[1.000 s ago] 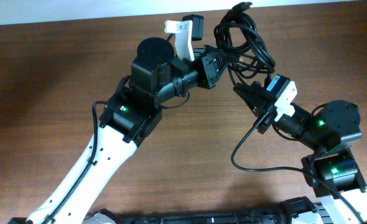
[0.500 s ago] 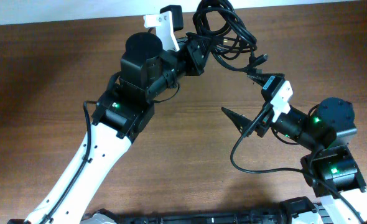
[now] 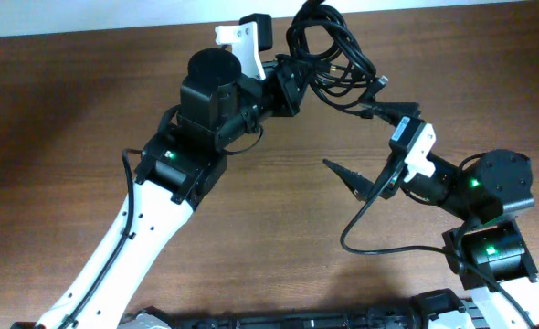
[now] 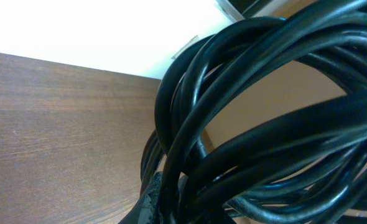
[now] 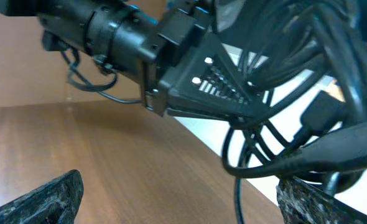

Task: Untangle cables

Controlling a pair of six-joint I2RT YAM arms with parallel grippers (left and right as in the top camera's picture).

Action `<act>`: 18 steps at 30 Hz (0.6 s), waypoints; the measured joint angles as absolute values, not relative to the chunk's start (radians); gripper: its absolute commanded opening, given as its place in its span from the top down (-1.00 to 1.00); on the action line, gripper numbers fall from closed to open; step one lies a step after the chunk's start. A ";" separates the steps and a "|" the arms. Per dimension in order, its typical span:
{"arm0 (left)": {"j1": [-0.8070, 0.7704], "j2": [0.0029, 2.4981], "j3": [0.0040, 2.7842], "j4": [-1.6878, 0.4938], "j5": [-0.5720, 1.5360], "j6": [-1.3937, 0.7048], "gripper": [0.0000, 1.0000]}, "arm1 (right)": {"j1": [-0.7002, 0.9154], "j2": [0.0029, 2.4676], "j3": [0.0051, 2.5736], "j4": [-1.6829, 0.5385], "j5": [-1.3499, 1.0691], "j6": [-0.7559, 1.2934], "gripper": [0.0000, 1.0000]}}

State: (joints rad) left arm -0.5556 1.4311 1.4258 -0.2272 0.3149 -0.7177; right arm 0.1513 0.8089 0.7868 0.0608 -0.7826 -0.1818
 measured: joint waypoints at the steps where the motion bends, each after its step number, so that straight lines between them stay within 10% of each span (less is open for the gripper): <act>1: -0.556 1.431 1.426 -0.228 0.319 -0.709 1.00 | 0.151 0.809 0.787 0.063 -0.776 -0.182 -0.97; 18: -0.556 1.431 1.426 -0.228 0.497 -0.673 1.00 | 0.151 0.809 0.787 0.069 -0.719 -0.183 -0.97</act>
State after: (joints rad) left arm -0.5556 1.4311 1.4258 -0.2276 0.4969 -0.6731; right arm 0.1513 0.8089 0.7868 0.0692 -0.7189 -0.1825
